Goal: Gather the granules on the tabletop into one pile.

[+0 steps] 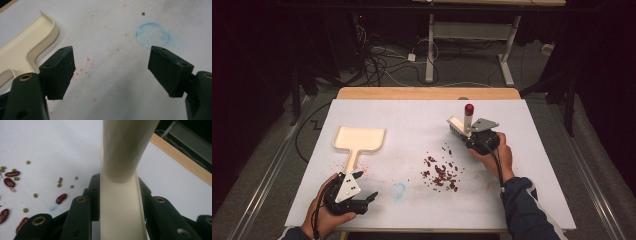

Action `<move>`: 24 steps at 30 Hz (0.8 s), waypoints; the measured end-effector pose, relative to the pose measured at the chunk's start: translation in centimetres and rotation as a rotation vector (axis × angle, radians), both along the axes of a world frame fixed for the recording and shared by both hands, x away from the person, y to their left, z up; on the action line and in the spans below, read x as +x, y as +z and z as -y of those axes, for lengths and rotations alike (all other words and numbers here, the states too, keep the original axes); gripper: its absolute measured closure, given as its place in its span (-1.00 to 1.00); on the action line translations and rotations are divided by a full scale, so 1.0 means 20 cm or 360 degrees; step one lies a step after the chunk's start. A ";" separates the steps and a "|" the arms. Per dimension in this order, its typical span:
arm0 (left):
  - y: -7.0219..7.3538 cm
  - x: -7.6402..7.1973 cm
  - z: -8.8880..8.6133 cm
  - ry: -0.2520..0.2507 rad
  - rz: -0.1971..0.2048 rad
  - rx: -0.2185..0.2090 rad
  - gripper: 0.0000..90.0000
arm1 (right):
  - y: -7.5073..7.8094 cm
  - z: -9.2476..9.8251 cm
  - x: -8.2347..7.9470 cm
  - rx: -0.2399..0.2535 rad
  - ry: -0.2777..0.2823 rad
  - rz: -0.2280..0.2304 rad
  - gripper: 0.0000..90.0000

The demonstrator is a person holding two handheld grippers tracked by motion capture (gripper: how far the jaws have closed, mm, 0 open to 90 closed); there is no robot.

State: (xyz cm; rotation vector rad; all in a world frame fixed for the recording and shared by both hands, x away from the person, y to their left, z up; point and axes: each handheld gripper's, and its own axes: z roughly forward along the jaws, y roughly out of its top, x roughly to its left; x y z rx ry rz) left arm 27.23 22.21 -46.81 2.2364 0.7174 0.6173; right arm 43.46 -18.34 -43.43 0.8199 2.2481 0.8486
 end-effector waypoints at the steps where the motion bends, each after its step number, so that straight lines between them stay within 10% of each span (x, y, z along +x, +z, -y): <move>1: 0.00 0.00 0.00 0.0003 -0.0003 0.0000 -0.54 | -0.01 -0.03 0.00 -0.0021 0.0018 0.0004 0.50; 6: 0.00 0.00 0.00 -0.0003 -0.0001 0.0007 -0.54 | -0.07 -0.19 -0.05 -0.0127 0.0119 0.0022 0.50; 17: 0.00 0.00 0.01 -0.0012 -0.0004 0.0008 -0.54 | -0.09 -0.26 -0.17 -0.0041 0.0366 -0.0003 0.49; 24: 0.00 0.00 0.01 -0.0029 -0.0006 0.0010 -0.54 | -0.10 -0.29 -0.27 -0.0119 0.0599 0.0034 0.48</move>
